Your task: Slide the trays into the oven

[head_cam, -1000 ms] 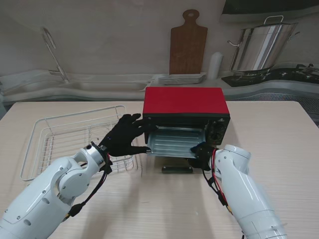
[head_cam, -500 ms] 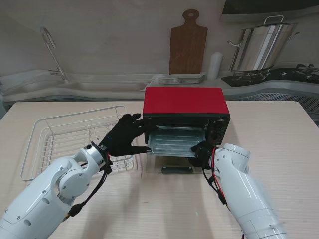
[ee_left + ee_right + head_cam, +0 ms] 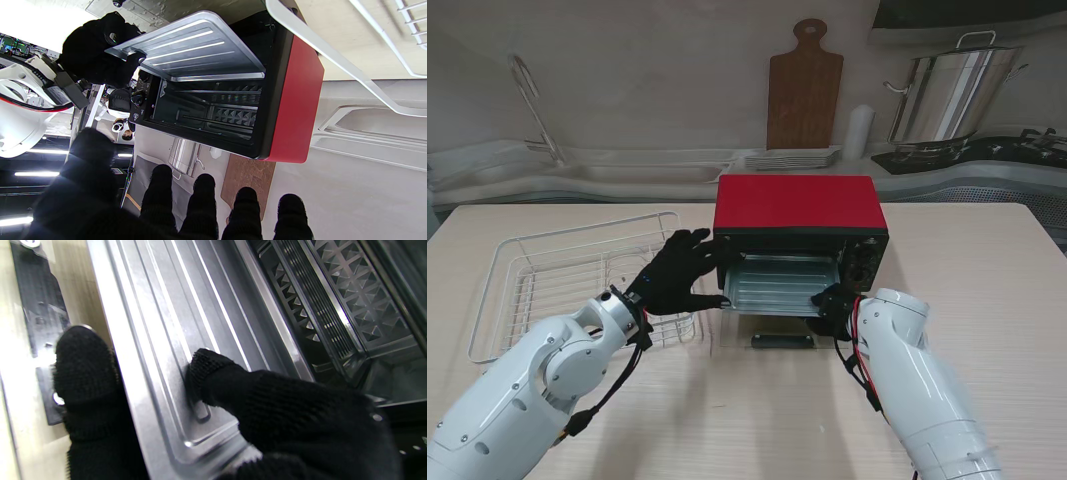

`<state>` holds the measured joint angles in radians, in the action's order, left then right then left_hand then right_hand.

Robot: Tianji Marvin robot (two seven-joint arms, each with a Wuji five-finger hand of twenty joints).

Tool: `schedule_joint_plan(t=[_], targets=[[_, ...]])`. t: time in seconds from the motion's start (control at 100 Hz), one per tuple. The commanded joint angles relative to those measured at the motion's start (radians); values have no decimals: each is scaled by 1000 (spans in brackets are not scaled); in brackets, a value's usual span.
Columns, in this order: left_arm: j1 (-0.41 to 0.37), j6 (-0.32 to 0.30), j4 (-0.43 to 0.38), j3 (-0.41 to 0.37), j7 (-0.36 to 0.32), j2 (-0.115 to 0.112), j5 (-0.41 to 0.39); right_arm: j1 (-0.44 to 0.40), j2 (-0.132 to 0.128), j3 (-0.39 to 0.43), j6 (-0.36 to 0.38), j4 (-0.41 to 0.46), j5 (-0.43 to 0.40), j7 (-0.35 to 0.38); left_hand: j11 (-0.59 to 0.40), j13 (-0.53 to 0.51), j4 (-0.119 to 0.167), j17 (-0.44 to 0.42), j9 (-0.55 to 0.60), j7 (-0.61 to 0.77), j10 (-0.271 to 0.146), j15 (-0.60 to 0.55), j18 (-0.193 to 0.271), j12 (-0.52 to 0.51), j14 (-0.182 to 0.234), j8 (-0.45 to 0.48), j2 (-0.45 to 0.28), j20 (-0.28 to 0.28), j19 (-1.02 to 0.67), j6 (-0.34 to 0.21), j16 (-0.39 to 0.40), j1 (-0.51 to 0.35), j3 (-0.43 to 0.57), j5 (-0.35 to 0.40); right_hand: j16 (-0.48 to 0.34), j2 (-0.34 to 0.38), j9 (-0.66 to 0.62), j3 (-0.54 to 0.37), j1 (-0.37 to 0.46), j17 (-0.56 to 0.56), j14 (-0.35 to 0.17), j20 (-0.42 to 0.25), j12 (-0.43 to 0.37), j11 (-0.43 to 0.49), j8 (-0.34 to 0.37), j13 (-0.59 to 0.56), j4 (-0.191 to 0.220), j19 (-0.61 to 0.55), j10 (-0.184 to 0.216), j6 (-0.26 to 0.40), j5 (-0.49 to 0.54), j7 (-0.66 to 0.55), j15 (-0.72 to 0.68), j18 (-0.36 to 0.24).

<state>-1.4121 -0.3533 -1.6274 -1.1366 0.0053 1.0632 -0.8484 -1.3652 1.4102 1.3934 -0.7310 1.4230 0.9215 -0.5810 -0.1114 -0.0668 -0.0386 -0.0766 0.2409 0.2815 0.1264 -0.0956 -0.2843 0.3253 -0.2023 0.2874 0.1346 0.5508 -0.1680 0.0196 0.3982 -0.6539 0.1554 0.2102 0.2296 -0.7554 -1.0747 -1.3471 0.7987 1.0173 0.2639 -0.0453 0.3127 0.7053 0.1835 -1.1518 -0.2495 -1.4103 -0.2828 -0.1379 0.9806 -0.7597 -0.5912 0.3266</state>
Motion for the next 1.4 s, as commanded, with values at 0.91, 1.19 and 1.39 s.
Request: schedule_joint_plan(t=[0.91,1.19,1.39], targets=[[-4,0,-12,0,-10,6,-3,22,9,-12,28,-19,14,18,2,22,37,-18,-35,-9,-18,16,26,-18,25,-17,-37,-15,56,-12,-17,4,-30,-27,-13,21,3,-37,70,11,53,12,4,-11,-36,-60,-14,-3,-37,31,-14,-37,22,-41],[-6,3,-12,-1,-11,6,-3,54,15,-23,41,-56,9,18,2,22,37,-18,-35,-8,-15,16,26,-19,23,-16,-36,-15,56,-10,-17,4,-29,-27,-14,25,7,-33,69,9,48,17,6,-12,-40,-56,-14,5,-35,33,-19,-36,27,-40],[-8,5,-14,-4,-12,6,-2,72,20,-29,50,-81,13,12,2,22,37,-18,-34,-7,-17,16,26,-19,25,-15,-36,-15,56,-9,-17,4,-29,-26,-14,28,11,-30,69,7,48,20,7,-11,-40,-53,-14,10,-32,31,-24,-33,29,-42]])
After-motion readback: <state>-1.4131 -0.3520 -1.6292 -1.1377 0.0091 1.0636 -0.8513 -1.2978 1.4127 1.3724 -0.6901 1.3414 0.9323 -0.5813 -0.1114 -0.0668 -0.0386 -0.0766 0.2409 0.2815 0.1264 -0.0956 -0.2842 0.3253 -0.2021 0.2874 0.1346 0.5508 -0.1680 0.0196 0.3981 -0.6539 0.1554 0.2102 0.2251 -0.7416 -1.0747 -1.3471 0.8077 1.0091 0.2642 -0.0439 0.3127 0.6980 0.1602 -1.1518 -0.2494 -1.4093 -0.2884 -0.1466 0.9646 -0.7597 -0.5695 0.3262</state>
